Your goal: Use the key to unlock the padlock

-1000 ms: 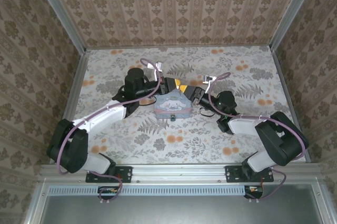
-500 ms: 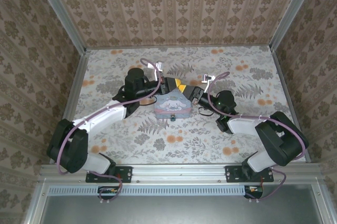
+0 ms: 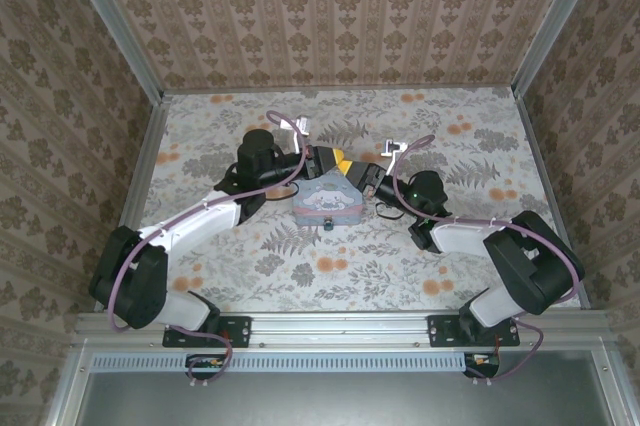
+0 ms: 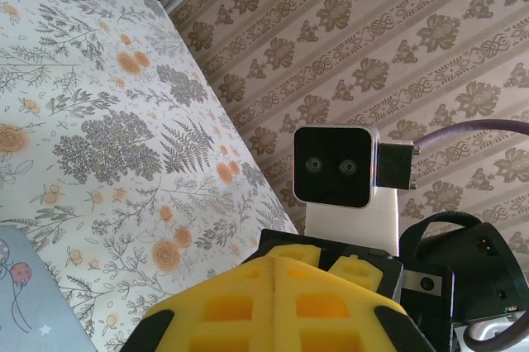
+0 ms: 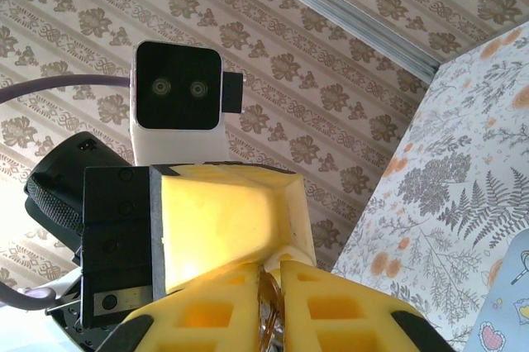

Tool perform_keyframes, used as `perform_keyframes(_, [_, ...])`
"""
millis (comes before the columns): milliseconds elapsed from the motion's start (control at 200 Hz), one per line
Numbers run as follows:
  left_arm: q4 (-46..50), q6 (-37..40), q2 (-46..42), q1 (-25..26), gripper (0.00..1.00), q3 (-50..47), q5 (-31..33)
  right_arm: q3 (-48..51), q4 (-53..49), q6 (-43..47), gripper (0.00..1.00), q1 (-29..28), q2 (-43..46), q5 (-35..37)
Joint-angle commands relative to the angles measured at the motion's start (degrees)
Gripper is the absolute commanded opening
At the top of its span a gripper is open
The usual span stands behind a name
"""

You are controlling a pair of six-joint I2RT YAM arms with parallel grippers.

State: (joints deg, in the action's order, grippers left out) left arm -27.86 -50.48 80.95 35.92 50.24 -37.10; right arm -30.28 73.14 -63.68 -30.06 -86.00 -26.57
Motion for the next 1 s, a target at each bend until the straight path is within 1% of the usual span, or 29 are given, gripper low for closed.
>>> perform_keyframes(0, [-1.9,0.6,0.6,0.5,0.0,0.4,-0.5,-1.1,2.0,-0.2,0.15,-0.6,-0.6,-0.9])
perform_keyframes(70, [-1.9,0.5,0.6,0.5,0.0,0.3,-0.5,-1.0,1.9,-0.2,0.14,-0.6,-0.5,-0.9])
perform_keyframes(240, [-2.4,0.2,0.6,0.5,0.0,-0.1,-0.4,-0.9,1.5,-0.2,0.0,-0.6,-0.4,0.1])
perform_keyframes(465, [-2.8,-0.8,-0.1,0.6,0.0,-1.1,-0.1,-0.6,1.4,-0.7,0.0,-0.4,-0.5,2.1])
perform_keyframes(475, [-2.7,-0.9,-0.2,0.5,0.0,-1.3,1.3,-0.5,1.4,-0.8,0.0,-0.4,-0.5,2.2])
perform_keyframes(560, [-1.5,-1.5,-2.0,-0.1,0.23,-2.6,4.1,0.1,1.4,-1.2,0.0,-0.2,-0.6,2.4])
perform_keyframes(585, [-1.1,-1.7,-2.7,-0.5,0.32,-3.1,5.0,0.4,1.4,-1.4,0.0,0.0,-0.6,2.5])
perform_keyframes(635, [-0.7,-2.1,-4.6,-1.3,0.46,-4.8,6.5,0.9,0.9,-1.9,0.0,0.2,-0.5,2.6])
perform_keyframes(710, [0.9,-2.4,-7.8,-2.5,0.62,-7.5,8.2,1.5,-1.0,-2.0,0.0,0.6,0.2,2.8])
perform_keyframes(775, [3.3,-1.6,-10.8,-3.3,0.7,-9.5,9.0,1.6,-3.8,-1.3,0.0,0.8,1.2,2.7])
perform_keyframes(865, [8.9,1.5,-15.3,-3.7,0.78,-11.4,9.7,1.0,-11.0,1.3,0.0,1.0,3.1,2.8])
perform_keyframes(940, [16.4,5.1,-18.7,-3.0,0.82,-12.1,10.7,-0.4,-19.1,4.2,0.0,1.3,5.0,3.2])
perform_keyframes(995, [24.0,9.4,-20.7,-1.3,0.85,-11.6,13.3,-2.2,-26.0,6.3,0.0,1.7,5.7,3.4])
